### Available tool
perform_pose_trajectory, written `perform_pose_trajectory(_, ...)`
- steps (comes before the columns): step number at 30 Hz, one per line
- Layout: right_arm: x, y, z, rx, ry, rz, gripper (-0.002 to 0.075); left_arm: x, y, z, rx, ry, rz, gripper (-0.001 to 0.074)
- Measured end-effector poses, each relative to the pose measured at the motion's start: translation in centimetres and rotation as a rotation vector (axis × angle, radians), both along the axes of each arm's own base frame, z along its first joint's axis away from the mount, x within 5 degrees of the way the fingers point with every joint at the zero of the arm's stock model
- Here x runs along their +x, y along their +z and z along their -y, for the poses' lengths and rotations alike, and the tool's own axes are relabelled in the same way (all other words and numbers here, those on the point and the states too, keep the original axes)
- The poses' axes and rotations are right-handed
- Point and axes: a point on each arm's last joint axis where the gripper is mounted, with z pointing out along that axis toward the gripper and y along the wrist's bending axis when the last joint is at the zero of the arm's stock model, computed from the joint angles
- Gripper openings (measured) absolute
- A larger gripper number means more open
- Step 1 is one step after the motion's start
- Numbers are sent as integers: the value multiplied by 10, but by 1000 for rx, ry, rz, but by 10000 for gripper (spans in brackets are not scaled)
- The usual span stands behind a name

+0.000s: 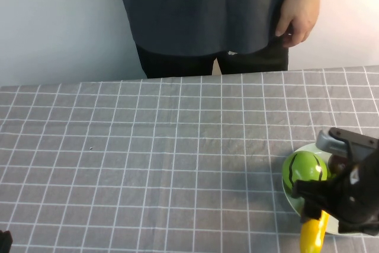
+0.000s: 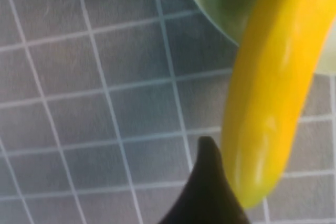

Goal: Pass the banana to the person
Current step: Pick up the banana

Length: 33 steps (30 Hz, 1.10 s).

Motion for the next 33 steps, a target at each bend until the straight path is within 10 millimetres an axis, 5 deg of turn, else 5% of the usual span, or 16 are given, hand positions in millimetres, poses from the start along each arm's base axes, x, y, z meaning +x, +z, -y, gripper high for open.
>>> perform_pose_trajectory(26, 32, -55, 2, -39, -81, -59, 482, 0, 0, 0, 0, 0, 0, -4)
perform_pose_trajectory(29, 32, -57, 2, -42, -74, -53, 426, 0, 0, 0, 0, 0, 0, -4)
perform_pose_trajectory(33, 33, -57, 3, -56, -58, -45, 250, 0, 0, 0, 0, 0, 0, -4)
